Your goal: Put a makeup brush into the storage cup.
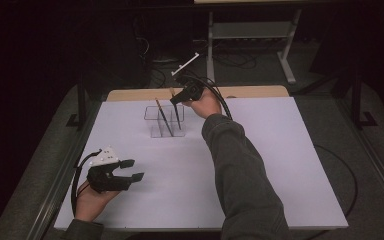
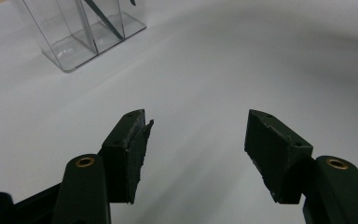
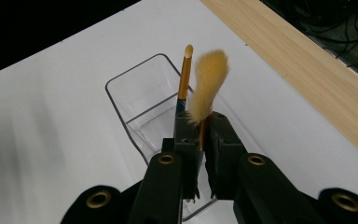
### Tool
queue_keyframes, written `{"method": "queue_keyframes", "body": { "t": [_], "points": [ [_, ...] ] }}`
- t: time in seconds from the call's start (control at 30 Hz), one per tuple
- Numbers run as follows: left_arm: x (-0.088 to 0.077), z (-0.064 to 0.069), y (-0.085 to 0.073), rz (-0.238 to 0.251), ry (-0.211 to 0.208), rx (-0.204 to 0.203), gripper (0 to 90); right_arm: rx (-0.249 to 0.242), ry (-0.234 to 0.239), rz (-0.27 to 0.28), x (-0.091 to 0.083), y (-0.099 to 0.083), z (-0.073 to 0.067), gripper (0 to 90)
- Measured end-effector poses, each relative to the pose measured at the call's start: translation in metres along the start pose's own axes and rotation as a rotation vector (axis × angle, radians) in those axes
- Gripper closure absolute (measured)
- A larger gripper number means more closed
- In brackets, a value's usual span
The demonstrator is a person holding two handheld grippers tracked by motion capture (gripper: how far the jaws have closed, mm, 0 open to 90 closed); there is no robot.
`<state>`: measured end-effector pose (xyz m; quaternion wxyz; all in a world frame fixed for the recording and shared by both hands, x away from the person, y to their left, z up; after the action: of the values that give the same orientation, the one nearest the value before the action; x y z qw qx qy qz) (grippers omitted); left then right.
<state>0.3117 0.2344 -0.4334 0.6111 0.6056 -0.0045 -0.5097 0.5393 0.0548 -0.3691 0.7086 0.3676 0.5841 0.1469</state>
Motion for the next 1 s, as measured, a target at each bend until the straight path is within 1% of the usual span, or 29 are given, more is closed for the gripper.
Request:
{"method": "queue_keyframes", "body": {
  "t": [0.03, 0.1, 0.13, 0.2, 0.33, 0.37, 0.4, 0.5, 0.53, 0.57, 0.67, 0.73, 0.8, 0.83, 0.9, 1.0],
  "points": [
    [0.001, 0.001, 0.000, 0.002, -0.002, -0.004, 38.2, 0.006, 0.001, -0.002, 0.000, 0.000, -0.001, 82.8],
    [0.001, 0.000, 0.000, -0.005, 0.001, 0.003, 38.2, 0.013, 0.001, -0.002, 0.001, -0.001, -0.001, 82.8],
    [0.001, 0.001, -0.001, -0.005, 0.001, 0.000, 38.3, 0.005, 0.000, 0.002, 0.001, -0.002, -0.001, 82.8],
    [0.001, 0.001, -0.001, -0.004, 0.000, -0.001, 38.3, 0.017, 0.004, 0.007, 0.002, -0.003, -0.002, 82.8],
    [0.002, 0.000, -0.001, -0.008, 0.004, 0.004, 38.2, 0.015, 0.001, 0.004, 0.005, -0.009, -0.002, 82.8],
    [0.002, 0.000, -0.001, -0.010, 0.005, 0.001, 38.2, 0.028, 0.005, 0.003, 0.006, -0.010, -0.003, 82.7],
    [0.003, 0.000, -0.002, -0.012, 0.005, 0.000, 38.2, 0.021, 0.003, 0.003, 0.006, -0.011, -0.002, 82.8],
    [0.003, 0.000, -0.002, -0.013, 0.004, -0.005, 38.2, 0.030, 0.008, 0.000, 0.008, -0.012, -0.004, 82.7],
    [0.003, 0.001, -0.002, -0.012, 0.003, -0.007, 38.2, 0.016, 0.005, 0.001, 0.009, -0.013, -0.003, 82.7],
    [0.003, 0.001, -0.002, -0.012, 0.003, -0.009, 38.2, 0.020, 0.009, -0.006, 0.010, -0.013, -0.004, 82.7],
    [0.003, -0.001, -0.002, -0.010, 0.004, 0.000, 38.2, 0.019, 0.010, -0.012, 0.014, -0.015, -0.006, 82.6],
    [0.002, -0.001, -0.002, -0.011, 0.005, 0.006, 38.2, 0.028, 0.015, -0.027, 0.017, -0.018, -0.007, 81.9],
    [0.002, -0.001, -0.002, -0.012, 0.005, 0.003, 38.2, 0.033, 0.004, -0.039, 0.019, -0.021, -0.007, 79.8],
    [0.002, -0.002, -0.002, -0.013, 0.006, 0.011, 38.1, 0.037, 0.006, -0.035, 0.018, -0.022, -0.007, 78.5],
    [0.003, -0.001, -0.002, -0.012, 0.003, -0.001, 38.1, 0.051, -0.003, -0.027, 0.017, -0.023, -0.006, 74.8],
    [0.004, 0.000, -0.002, -0.016, 0.004, -0.002, 38.1, 0.059, -0.006, -0.020, 0.013, -0.024, -0.005, 74.3]
  ]
}}
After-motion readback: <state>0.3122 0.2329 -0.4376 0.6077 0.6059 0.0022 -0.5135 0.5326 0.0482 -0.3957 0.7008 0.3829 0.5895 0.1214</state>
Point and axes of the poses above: each handheld gripper's, and its own axes: x roughly forward along the jaws, y roughly out of its top, z roughly to its right, the point moved 7 cm from there along x, roughly forward along the jaws, and after that the axes turned 15 degrees about -x, right-handed, at the moved point
